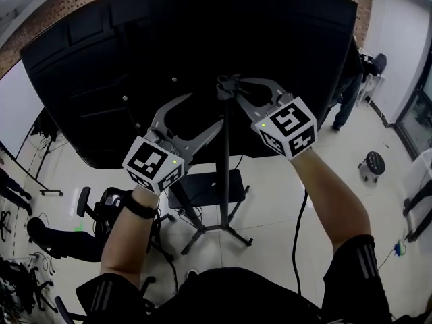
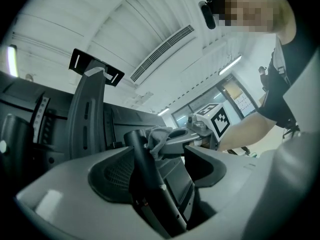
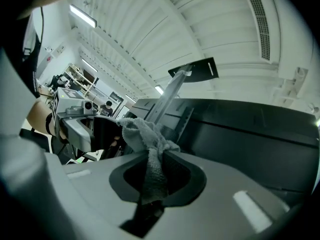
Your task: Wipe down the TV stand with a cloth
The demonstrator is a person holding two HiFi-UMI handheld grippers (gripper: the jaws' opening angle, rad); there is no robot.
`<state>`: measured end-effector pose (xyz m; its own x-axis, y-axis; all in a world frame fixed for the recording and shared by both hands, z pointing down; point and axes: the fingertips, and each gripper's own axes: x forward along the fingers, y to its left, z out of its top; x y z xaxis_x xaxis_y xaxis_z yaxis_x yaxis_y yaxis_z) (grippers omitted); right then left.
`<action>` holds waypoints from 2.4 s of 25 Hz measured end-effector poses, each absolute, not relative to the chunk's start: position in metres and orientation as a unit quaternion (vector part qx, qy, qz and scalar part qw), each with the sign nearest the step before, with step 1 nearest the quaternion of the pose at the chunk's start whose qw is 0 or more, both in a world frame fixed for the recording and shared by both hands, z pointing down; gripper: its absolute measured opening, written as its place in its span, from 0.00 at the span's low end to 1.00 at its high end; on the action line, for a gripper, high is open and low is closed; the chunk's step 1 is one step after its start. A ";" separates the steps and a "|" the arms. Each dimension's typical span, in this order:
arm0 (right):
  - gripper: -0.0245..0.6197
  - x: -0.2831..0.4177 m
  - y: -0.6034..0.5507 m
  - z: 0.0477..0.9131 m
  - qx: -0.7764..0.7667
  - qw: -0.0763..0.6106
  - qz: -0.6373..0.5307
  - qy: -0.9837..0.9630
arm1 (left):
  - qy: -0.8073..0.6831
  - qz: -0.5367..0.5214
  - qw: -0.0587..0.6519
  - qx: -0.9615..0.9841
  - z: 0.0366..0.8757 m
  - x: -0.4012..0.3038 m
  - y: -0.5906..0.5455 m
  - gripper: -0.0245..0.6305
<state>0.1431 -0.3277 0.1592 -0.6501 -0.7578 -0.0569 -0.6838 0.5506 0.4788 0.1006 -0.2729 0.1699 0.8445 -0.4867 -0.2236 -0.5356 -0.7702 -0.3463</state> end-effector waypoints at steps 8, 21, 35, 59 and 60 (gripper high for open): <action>0.10 0.144 -0.337 0.216 0.412 0.095 -0.210 -0.881 | 0.271 0.050 0.176 -0.945 0.215 0.100 -0.283 0.56; 0.11 0.133 -0.329 0.294 0.424 0.144 -0.216 -0.868 | 0.273 0.012 0.122 -0.954 0.302 0.093 -0.288 0.56; 0.11 0.120 -0.318 0.391 0.409 0.196 -0.208 -0.867 | 0.256 -0.039 0.059 -0.964 0.402 0.097 -0.297 0.57; 0.11 0.115 -0.321 0.609 0.380 0.267 -0.079 -0.882 | 0.259 -0.100 -0.036 -0.960 0.601 0.089 -0.319 0.57; 0.11 0.116 -0.321 0.619 0.379 0.269 -0.072 -0.883 | 0.260 -0.103 -0.045 -0.959 0.611 0.089 -0.320 0.57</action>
